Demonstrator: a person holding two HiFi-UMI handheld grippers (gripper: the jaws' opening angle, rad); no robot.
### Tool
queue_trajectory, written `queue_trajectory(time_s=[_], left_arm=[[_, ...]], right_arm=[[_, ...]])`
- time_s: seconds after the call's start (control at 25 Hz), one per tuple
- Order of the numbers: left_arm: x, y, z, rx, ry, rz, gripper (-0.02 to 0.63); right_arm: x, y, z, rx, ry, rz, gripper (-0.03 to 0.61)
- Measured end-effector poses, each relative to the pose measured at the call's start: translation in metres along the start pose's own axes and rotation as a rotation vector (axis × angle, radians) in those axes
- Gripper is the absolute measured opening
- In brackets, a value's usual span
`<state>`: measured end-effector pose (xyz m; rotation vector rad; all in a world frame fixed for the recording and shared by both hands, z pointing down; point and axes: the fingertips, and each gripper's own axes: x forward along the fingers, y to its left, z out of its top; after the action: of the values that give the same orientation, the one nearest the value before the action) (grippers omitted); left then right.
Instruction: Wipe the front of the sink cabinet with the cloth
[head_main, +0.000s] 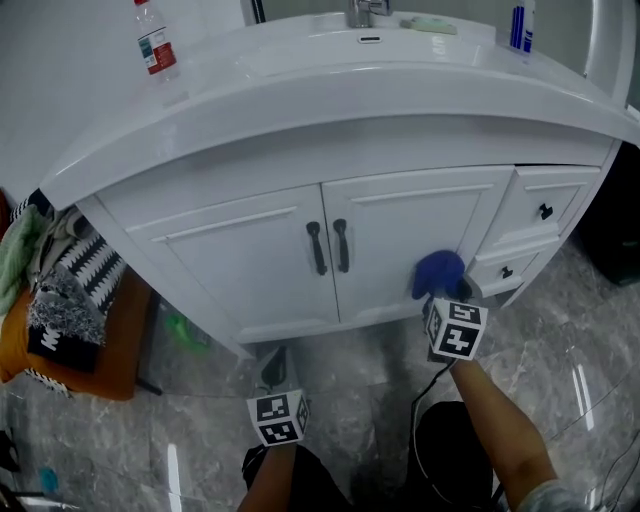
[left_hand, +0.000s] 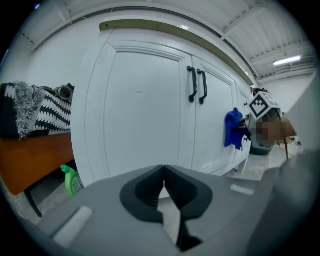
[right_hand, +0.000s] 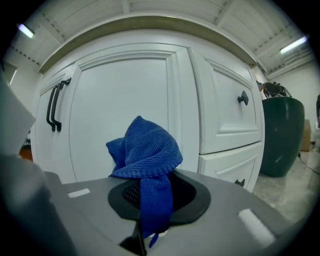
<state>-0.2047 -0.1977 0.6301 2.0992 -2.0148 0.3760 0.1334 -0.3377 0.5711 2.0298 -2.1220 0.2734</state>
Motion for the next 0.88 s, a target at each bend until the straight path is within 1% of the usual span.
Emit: queue_trajectory(time_s=[0.12, 0.28, 0.4, 0.52, 0.64, 0.72, 0.8, 0.88], left_arm=[[-0.003, 0.007, 0.003, 0.02, -0.014, 0.02, 0.011], [-0.007, 0.018, 0.002, -0.016, -0.01, 0.041, 0.011], [-0.011, 0.024, 0.002, -0.018, -0.014, 0.055, 0.011], [-0.011, 0.028, 0.002, -0.03, -0.021, 0.061, 0.011], [-0.012, 0.029, 0.004, -0.018, -0.03, 0.062, 0.011], [-0.013, 0.029, 0.004, -0.009, -0.035, 0.066, 0.011], [-0.014, 0.03, 0.004, -0.007, -0.036, 0.067, 0.011], [-0.014, 0.032, 0.004, -0.013, -0.04, 0.07, 0.011]], right_arm=[[0.0, 0.013, -0.003, 0.013, 0.017, -0.003, 0.06], [-0.002, 0.045, -0.009, 0.008, 0.036, 0.018, 0.06], [-0.005, 0.07, -0.01, 0.047, 0.044, 0.029, 0.058], [-0.008, 0.098, -0.008, 0.05, 0.043, 0.076, 0.06], [-0.012, 0.128, -0.005, 0.041, 0.042, 0.138, 0.06], [-0.016, 0.15, -0.002, 0.016, 0.042, 0.179, 0.06], [-0.018, 0.161, 0.0, -0.006, 0.041, 0.169, 0.058], [-0.019, 0.161, 0.0, 0.005, 0.035, 0.139, 0.057]])
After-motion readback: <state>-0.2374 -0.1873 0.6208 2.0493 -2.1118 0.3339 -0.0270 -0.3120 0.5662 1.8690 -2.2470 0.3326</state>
